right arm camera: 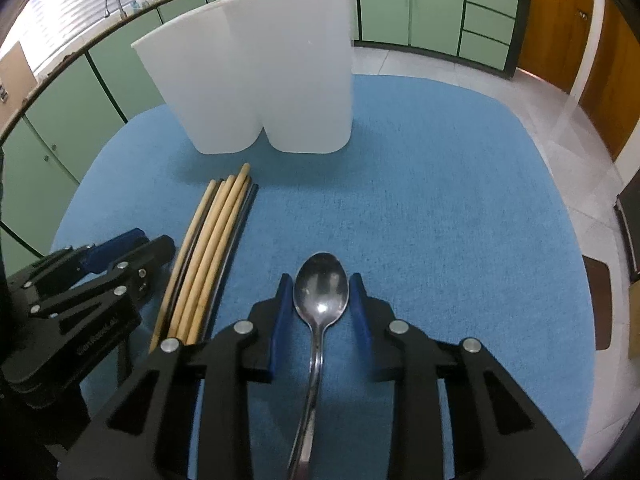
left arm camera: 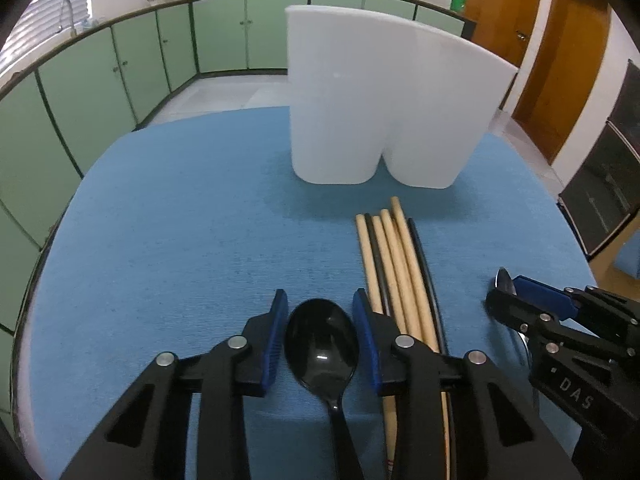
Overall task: Organize utensils
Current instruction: 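Grasp the silver spoon with the right tool while the left tool grasps the black spoon, then lift both spoons into the white holder and open both tools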
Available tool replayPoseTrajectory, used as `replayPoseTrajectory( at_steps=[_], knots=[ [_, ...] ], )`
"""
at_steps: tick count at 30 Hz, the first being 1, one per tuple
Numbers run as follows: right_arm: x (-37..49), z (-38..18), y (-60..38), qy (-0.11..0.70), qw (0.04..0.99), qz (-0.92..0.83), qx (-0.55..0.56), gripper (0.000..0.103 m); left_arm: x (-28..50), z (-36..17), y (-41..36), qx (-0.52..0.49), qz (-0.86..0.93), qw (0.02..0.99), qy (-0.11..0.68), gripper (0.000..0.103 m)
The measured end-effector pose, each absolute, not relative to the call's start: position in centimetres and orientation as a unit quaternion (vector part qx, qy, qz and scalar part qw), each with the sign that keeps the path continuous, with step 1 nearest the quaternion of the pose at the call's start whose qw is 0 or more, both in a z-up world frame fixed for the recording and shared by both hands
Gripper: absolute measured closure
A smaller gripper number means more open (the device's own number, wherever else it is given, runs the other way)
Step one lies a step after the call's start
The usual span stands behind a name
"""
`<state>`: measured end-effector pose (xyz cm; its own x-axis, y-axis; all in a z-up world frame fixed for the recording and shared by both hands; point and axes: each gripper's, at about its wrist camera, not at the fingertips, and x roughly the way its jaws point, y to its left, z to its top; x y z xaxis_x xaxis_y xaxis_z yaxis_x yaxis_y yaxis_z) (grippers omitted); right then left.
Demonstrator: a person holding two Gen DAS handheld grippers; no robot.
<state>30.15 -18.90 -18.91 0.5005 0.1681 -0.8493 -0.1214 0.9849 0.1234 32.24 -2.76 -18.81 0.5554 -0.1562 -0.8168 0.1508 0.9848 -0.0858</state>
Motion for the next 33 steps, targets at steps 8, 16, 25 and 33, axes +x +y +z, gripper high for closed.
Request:
replayPoseTrajectory(
  at_steps=[8, 16, 25, 33],
  knots=[
    [25.8, -15.6, -21.1, 0.378, 0.917, 0.121, 0.045, 0.076, 28.1, -14.9, -0.8, -0.033, -0.122, 0.935, 0.333, 0.07],
    [24.6, -12.2, -22.5, 0.299, 0.943, 0.134, 0.059, 0.076, 25.6, -11.8, -1.1, -0.026, -0.131, 0.959, 0.249, 0.07],
    [26.5, -4.8, -24.4, 0.21, 0.964, 0.15, 0.065, 0.076, 26.2, -5.9, -0.9, -0.042, -0.138, 0.975, 0.169, 0.07],
    [33.0, 0.2, -25.5, 0.162, 0.973, 0.151, 0.068, 0.076, 32.6, 0.6, -1.4, -0.054, -0.14, 0.985, 0.09, 0.07]
  ],
)
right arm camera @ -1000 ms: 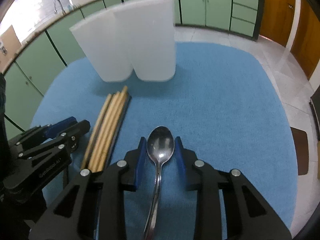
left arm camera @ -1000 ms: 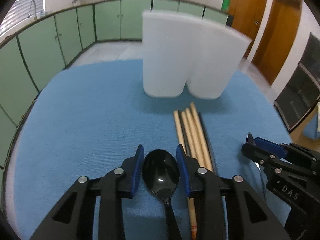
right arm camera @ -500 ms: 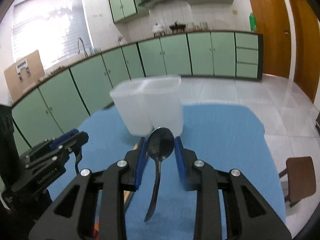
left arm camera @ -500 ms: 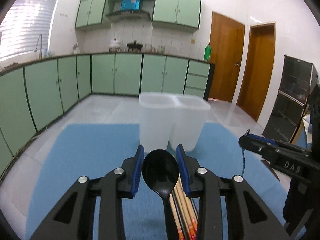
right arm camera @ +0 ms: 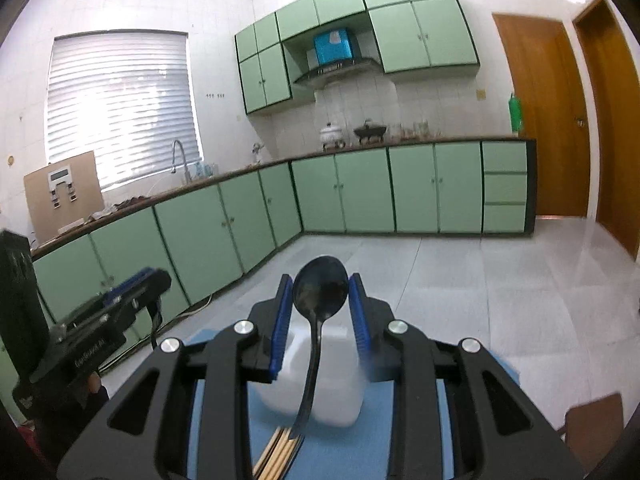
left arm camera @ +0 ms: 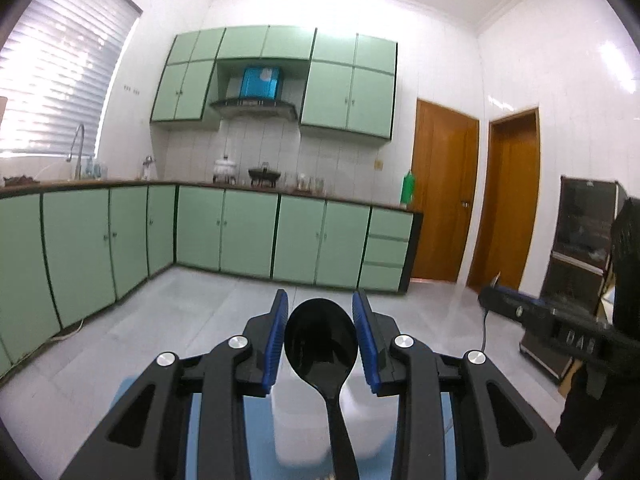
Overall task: Organize utensils
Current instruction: 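Lift both spoons into the white holder and open both tools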
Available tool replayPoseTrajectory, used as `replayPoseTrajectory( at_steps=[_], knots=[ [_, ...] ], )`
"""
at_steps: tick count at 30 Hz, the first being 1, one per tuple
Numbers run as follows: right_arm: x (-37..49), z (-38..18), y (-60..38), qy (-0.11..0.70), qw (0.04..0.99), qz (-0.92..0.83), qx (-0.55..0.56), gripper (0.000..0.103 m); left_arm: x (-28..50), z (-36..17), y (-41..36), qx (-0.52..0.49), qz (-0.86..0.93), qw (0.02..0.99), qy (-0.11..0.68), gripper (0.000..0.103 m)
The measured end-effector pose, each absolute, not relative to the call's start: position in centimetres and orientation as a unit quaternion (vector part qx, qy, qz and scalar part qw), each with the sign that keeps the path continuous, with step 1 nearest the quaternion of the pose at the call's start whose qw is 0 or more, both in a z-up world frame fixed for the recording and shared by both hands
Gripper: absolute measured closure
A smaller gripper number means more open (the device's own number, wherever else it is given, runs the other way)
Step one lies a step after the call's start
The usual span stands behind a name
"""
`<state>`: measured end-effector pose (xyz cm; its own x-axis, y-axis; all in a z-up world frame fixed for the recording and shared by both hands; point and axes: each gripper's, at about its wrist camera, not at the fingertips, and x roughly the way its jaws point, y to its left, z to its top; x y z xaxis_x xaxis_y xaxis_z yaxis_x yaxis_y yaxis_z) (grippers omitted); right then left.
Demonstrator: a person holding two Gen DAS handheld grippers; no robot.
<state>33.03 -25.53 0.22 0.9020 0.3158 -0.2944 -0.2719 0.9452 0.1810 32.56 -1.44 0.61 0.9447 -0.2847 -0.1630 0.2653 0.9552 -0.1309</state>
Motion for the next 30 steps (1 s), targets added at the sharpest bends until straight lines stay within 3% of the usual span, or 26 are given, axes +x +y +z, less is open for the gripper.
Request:
replayPoseTrajectory(
  at_steps=[5, 11, 20, 22, 26, 29, 30],
  knots=[
    [37.7, -0.1, -25.7, 0.165, 0.975, 0.128, 0.074, 0.076, 38.1, 0.9, -2.9, -0.045, -0.128, 0.988, 0.077, 0.07],
    [41.1, -2.9, -24.8, 0.187, 0.975, 0.106, 0.054, 0.076, 41.9, -2.4, -4.1, -0.033, -0.115, 0.987, 0.106, 0.07],
    [41.6, -6.9, -23.5, 0.231, 0.966, 0.112, 0.041, 0.074, 43.1, -5.9, -4.0, -0.034, -0.112, 0.982, 0.15, 0.069],
    [41.0, -7.2, -23.6, 0.229, 0.967, 0.105, 0.042, 0.058, 42.3, -5.8, -3.6, -0.037, -0.111, 0.982, 0.149, 0.064],
    [39.1, -6.9, -24.2, 0.226, 0.969, 0.092, 0.044, 0.056, 39.7, -5.1, -2.1, -0.046, -0.107, 0.982, 0.149, 0.057],
    [36.3, -6.7, -24.6, 0.223, 0.971, 0.08, 0.039, 0.045, 37.9, -4.6, -1.3, -0.04, -0.099, 0.981, 0.16, 0.047],
    [35.2, -6.8, -24.6, 0.221, 0.971, 0.079, 0.039, 0.036, 36.8, -4.5, -0.9, -0.037, -0.099, 0.98, 0.166, 0.045]
  ],
)
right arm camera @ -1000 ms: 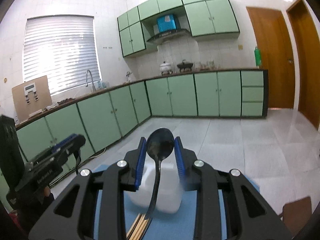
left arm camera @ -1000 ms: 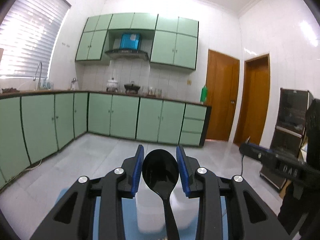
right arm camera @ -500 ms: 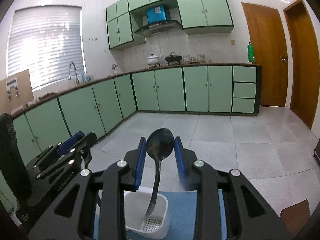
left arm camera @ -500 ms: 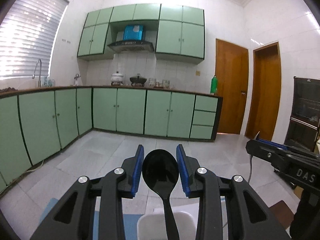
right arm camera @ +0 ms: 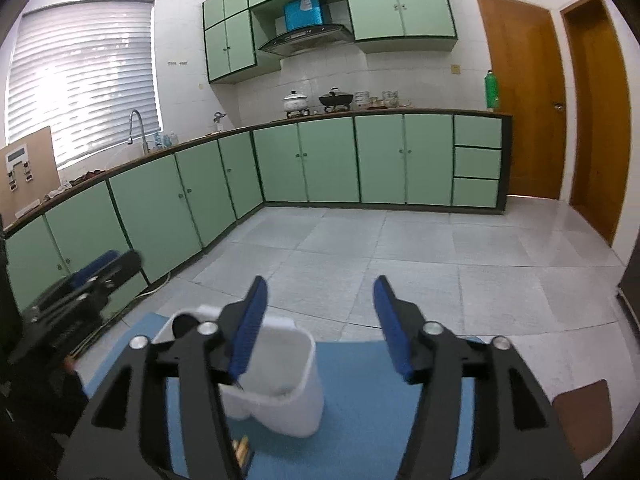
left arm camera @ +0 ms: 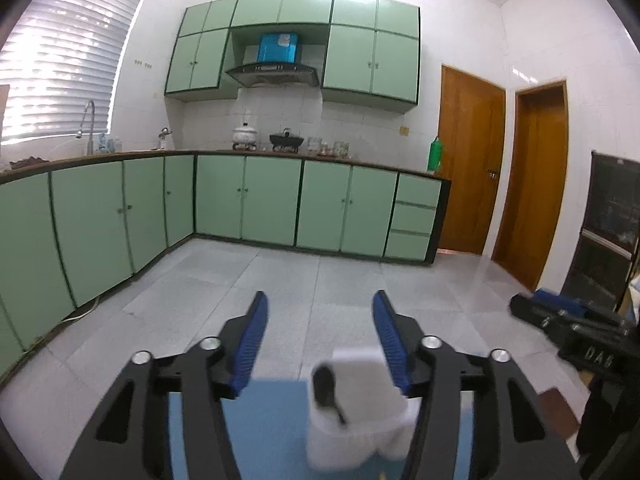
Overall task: Organize utensils
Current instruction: 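Lift both spoons into the white holder and open both tools, then move both open tools back down to the chopsticks on the mat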
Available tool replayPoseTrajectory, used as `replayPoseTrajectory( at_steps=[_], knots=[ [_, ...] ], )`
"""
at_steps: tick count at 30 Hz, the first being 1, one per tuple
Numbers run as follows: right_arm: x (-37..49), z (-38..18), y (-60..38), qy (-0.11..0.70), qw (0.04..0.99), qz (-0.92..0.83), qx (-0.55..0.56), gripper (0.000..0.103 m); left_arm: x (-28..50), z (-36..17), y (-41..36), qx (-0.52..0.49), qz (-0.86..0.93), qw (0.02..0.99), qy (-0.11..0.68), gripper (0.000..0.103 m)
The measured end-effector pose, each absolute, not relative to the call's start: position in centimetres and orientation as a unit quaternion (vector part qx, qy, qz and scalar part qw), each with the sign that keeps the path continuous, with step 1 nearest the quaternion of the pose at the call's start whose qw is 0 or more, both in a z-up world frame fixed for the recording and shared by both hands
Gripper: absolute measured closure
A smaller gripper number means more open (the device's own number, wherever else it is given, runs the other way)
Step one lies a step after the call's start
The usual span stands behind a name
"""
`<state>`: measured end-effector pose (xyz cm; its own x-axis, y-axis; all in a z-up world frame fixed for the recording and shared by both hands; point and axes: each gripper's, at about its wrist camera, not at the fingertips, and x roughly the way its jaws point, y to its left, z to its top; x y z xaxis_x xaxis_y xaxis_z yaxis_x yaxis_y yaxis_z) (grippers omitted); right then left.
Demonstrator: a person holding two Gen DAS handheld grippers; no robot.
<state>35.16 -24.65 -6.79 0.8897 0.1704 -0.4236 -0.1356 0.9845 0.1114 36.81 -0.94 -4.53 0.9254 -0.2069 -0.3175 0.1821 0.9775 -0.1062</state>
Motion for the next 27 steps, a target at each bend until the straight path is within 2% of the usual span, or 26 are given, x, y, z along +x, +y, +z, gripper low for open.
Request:
replayPoseTrajectory(
  at_steps=[1, 3, 6, 17, 27],
  knots=[
    [34.2, -6.9, -24.8, 0.221, 0.972, 0.077, 0.04, 0.027, 35.9, -4.6, -0.6, -0.037, -0.099, 0.98, 0.169, 0.04],
    [31.5, -7.6, -24.8, 0.227, 0.97, 0.073, 0.037, 0.019, 33.5, -5.1, 0.0, -0.034, -0.091, 0.977, 0.188, 0.033],
    [27.8, -9.4, -24.5, 0.251, 0.964, 0.077, 0.037, 0.013, 29.8, -6.9, 0.8, -0.034, -0.092, 0.969, 0.226, 0.027],
    [15.7, -19.1, -20.8, 0.39, 0.917, 0.075, 0.047, 0.013, 20.2, -16.1, 1.0, 0.027, -0.071, 0.927, 0.367, 0.023],
    [12.5, -21.0, -17.1, 0.42, 0.902, 0.101, 0.021, 0.014, 17.9, -19.4, 1.5, 0.02, -0.054, 0.906, 0.419, 0.022]
  ],
)
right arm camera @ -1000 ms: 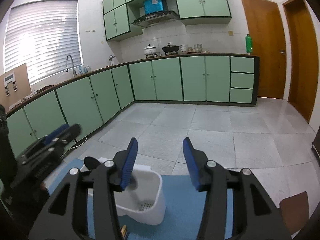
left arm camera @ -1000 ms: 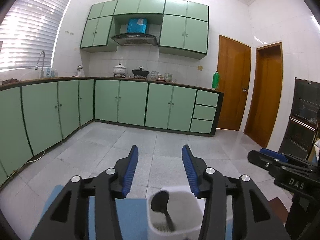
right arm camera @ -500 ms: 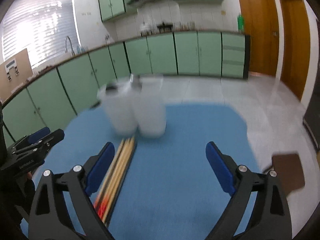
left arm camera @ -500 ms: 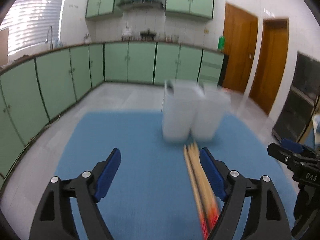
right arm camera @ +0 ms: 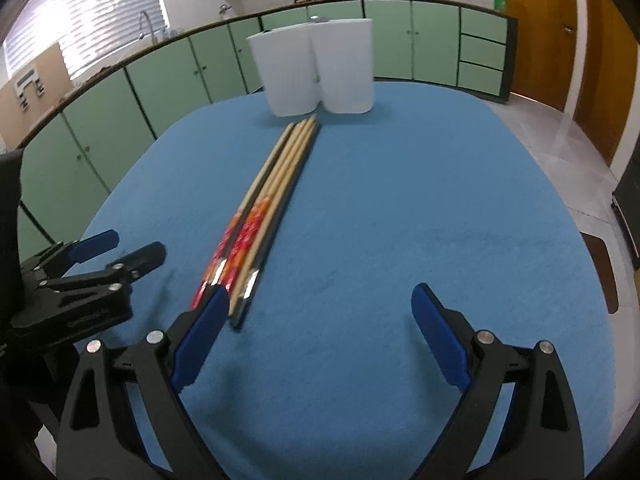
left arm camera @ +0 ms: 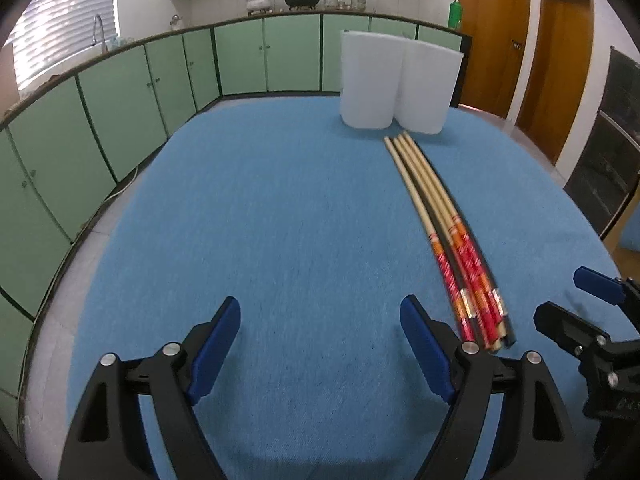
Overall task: Organize utensils
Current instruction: 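Move both open tools back down to the chopsticks on the mat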
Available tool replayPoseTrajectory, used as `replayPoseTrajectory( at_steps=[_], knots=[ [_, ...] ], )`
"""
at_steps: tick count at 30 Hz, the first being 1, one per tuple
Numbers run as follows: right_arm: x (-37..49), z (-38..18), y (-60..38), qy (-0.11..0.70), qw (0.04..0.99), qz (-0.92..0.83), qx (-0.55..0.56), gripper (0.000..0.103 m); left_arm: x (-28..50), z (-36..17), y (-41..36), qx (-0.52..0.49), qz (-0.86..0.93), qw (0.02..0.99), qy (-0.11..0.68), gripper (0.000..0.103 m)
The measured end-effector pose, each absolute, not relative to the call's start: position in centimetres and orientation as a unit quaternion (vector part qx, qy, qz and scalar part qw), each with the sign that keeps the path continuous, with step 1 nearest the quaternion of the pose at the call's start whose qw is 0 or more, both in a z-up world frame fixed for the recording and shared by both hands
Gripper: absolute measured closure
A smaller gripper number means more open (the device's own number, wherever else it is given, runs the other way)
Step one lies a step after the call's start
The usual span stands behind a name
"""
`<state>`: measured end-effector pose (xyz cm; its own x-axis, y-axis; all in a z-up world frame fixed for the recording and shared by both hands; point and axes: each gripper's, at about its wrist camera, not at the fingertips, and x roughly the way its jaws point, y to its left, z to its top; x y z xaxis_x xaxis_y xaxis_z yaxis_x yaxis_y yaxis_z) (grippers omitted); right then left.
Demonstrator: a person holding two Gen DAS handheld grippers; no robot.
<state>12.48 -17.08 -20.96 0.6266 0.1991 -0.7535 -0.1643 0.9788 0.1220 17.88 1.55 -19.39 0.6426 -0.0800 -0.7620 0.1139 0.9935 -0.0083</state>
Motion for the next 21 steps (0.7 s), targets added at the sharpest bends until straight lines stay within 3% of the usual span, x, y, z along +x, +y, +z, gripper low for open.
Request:
replayPoseTrajectory(
  at_steps=[15, 21],
  knots=[
    [13.9, -21.1, -17.9, 0.444, 0.895, 0.038, -0.032, 0.018, 18.0, -19.7, 1.8, 0.007, -0.044, 0.902, 0.43, 0.021],
    [13.0, -20.7, -18.7, 0.435, 0.898, 0.071, 0.0, 0.031, 17.7, -19.7, 1.5, 0.013, -0.045, 0.902, 0.429, 0.02]
  ],
)
